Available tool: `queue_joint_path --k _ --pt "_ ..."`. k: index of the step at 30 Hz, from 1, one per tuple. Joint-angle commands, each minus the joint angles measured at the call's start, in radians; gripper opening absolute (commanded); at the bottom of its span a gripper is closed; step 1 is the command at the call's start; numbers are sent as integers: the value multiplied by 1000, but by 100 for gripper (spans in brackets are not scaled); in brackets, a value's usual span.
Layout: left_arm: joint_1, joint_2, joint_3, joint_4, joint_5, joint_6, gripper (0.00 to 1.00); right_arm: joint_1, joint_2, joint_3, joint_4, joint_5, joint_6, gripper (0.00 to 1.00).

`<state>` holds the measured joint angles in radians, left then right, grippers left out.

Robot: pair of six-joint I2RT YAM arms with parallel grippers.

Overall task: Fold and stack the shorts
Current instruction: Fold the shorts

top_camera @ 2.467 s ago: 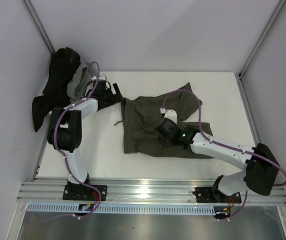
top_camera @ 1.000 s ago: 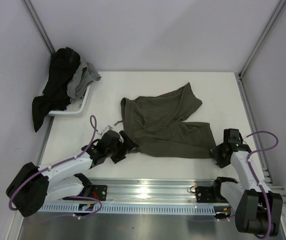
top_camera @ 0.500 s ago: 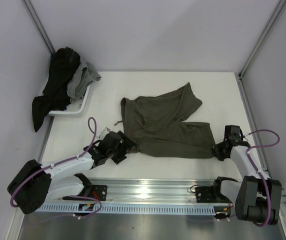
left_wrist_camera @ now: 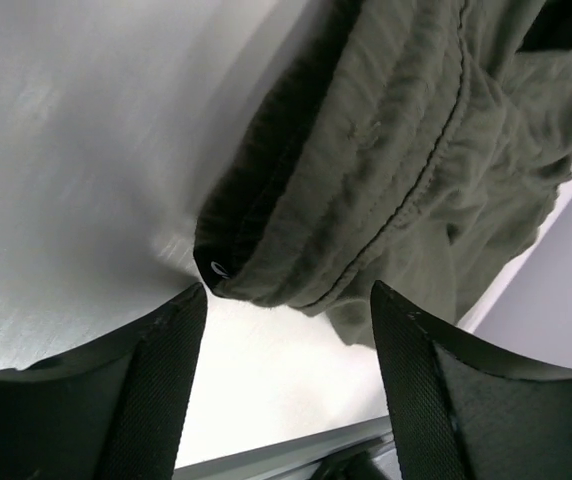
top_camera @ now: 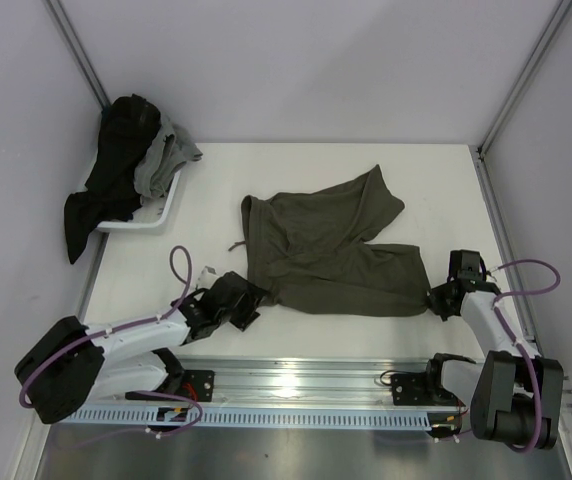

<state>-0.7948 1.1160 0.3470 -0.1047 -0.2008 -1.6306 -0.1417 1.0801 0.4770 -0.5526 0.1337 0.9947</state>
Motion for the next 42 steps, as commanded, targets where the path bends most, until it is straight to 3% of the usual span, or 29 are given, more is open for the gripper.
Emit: queue_joint_path --k 1,7,11,13,14,17,25,30,37,42 --pt "-11 7 -62 -41 -101 -90 69 -2 -34 3 2 20 4 0" --pt "-11 30 -33 -98 -210 -92 64 -1 -65 15 -16 24 -13 0" --pt "-11 57 -13 -130 -259 -80 44 -1 -75 61 -81 35 -45 0" --pt "-11 73 -28 -84 -255 -69 30 -1 -89 74 -105 37 -53 0" --pt "-11 79 -37 -69 -243 -71 18 -1 -101 80 -136 44 -54 0" --pt "-11 103 -37 -49 -221 -42 0 -1 -181 100 -203 67 -65 0" --pt "-11 44 99 -283 -201 86 0 23 -396 198 -400 107 -116 0" --pt "-11 -99 122 -378 -129 135 0 53 -516 293 -509 155 -87 0" --pt "-20 -340 17 -357 4 92 0 53 -525 446 -558 175 -96 0" --pt "-17 -461 128 -496 -129 77 0 54 -401 501 -471 150 -136 0"
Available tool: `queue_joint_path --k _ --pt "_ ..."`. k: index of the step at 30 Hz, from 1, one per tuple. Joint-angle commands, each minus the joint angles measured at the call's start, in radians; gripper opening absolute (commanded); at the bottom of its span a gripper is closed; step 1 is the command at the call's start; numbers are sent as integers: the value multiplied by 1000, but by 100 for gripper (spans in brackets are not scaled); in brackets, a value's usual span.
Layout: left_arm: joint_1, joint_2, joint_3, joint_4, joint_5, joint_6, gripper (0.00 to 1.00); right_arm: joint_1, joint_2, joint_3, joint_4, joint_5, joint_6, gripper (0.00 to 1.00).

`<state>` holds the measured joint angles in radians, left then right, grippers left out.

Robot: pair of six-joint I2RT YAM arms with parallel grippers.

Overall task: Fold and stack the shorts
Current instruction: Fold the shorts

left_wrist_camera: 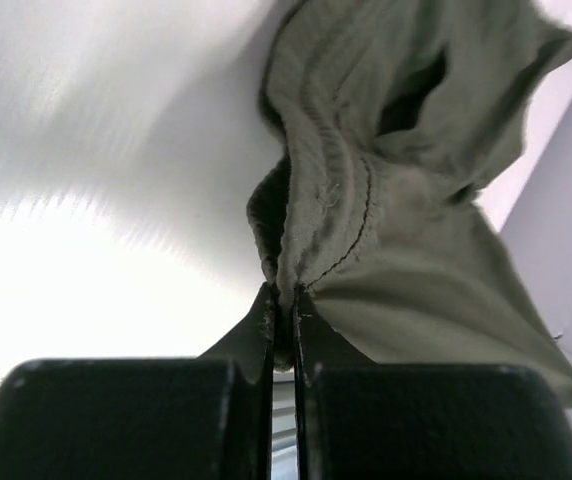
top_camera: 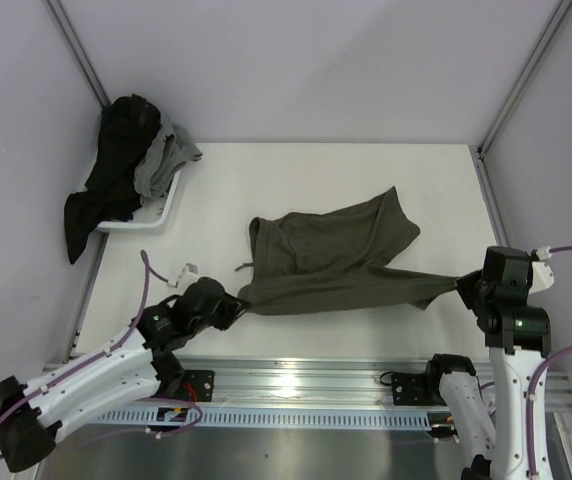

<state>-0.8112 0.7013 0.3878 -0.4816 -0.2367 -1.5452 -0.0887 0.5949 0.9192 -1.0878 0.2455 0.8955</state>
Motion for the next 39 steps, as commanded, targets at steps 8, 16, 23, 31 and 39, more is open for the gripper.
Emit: queue_joint_path --k 8,16,23,31,39 --pt "64 64 342 -242 -179 45 3 9 296 130 256 9 -79 0" --pt "225 193 413 -197 -59 92 0 110 520 216 361 43 -90 0" --pt "363 262 441 -146 -9 155 0 196 703 357 396 84 -99 0" --pt "464 429 545 -97 25 192 0 204 951 533 442 75 -113 0" --pt "550 670 721 -52 76 211 0 201 1149 670 485 40 -127 0"
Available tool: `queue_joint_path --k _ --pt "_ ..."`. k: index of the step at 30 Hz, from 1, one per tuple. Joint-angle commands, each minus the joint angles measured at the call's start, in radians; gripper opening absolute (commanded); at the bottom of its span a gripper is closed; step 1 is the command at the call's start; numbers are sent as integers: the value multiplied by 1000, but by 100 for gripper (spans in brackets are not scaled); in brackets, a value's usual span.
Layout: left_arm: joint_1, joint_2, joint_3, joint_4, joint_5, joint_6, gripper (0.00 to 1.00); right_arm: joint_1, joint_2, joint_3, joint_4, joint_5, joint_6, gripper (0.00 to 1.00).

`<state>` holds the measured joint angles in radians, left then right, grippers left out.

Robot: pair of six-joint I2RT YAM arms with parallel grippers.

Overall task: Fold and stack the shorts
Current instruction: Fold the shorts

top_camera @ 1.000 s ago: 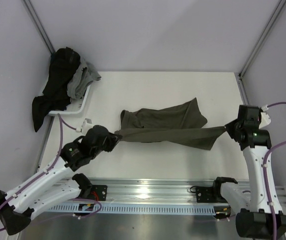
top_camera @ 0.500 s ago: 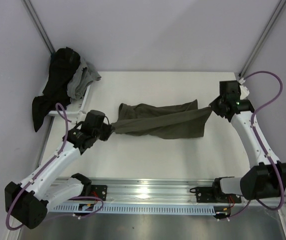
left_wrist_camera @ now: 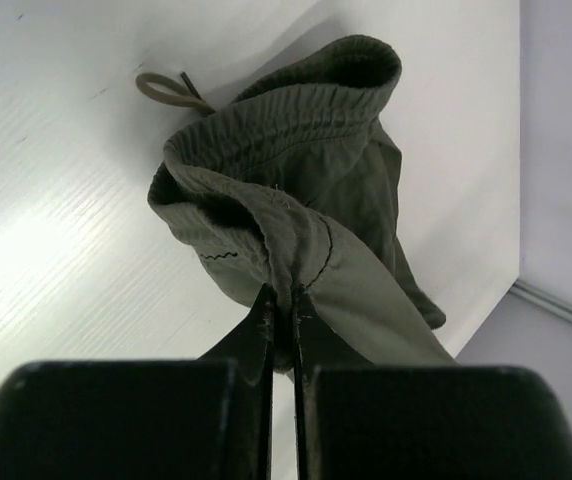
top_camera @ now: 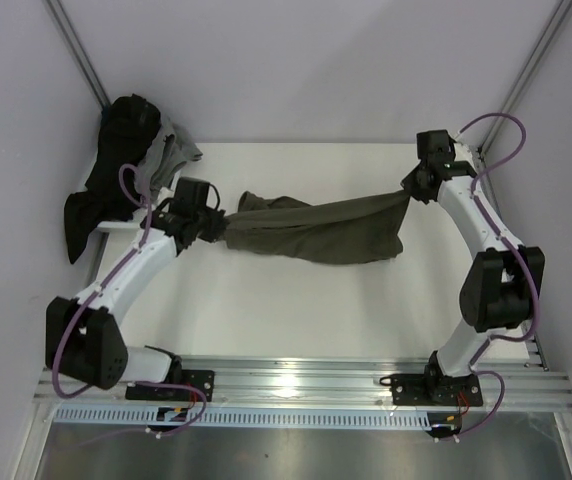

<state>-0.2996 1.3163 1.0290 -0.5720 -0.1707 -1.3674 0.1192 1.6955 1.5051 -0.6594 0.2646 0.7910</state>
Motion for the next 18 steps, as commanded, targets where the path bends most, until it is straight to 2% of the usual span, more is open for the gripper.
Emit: queue_joint_path --k 1,6,11,16,18 --pt "45 81 95 37 14 33 0 -7 93 102 53 16 -24 0" --pt "95 268 200 57 56 37 0 -6 210 200 41 8 -21 0" --pt "117 398 276 150 95 48 0 -10 295 239 61 15 2 0" --pt "123 431 379 120 99 76 0 -23 300 213 75 25 19 0" --pt "122 413 349 129 92 80 0 -23 277 192 78 27 17 0"
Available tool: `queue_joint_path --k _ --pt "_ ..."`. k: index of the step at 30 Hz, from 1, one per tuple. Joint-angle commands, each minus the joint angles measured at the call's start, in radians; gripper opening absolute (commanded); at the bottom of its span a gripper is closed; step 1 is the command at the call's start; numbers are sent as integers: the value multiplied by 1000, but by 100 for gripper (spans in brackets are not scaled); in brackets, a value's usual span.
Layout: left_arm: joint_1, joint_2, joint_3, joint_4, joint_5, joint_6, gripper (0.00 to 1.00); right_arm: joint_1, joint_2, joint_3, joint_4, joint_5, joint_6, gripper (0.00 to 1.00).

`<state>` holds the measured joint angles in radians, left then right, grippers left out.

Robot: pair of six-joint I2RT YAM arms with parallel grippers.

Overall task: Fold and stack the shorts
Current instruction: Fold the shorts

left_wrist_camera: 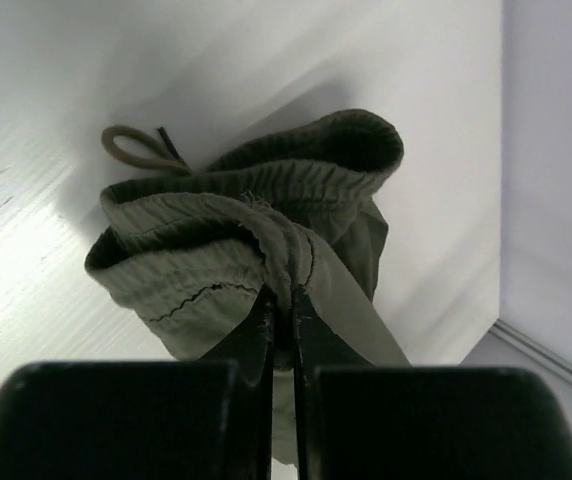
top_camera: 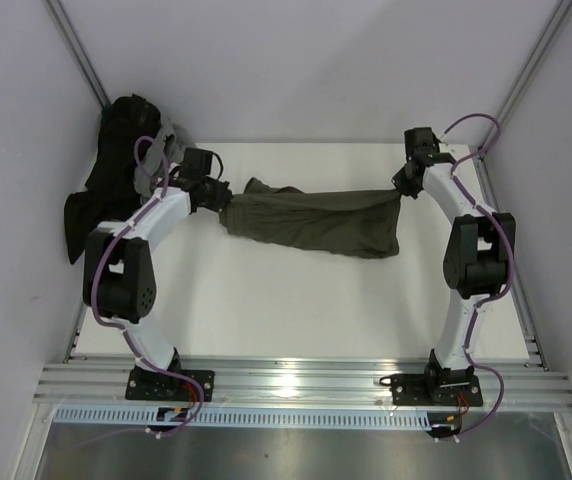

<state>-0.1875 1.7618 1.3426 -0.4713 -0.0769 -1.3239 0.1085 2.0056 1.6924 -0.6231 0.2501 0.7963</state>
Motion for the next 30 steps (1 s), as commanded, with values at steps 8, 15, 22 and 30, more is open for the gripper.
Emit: queue_joint_path --k 8,15,22,30 --pt "11 -283 -170 80 -4 112 0 25 -290 -296 111 15 -5 0" --pt "11 -542 -379 49 9 134 0 80 -631 -548 88 6 -29 0" --pt "11 -838 -612 19 60 130 0 183 -981 -734 -24 29 -23 0" --pt "8 -1171 -724 -185 33 112 0 278 -1237 -757 -197 64 30 0"
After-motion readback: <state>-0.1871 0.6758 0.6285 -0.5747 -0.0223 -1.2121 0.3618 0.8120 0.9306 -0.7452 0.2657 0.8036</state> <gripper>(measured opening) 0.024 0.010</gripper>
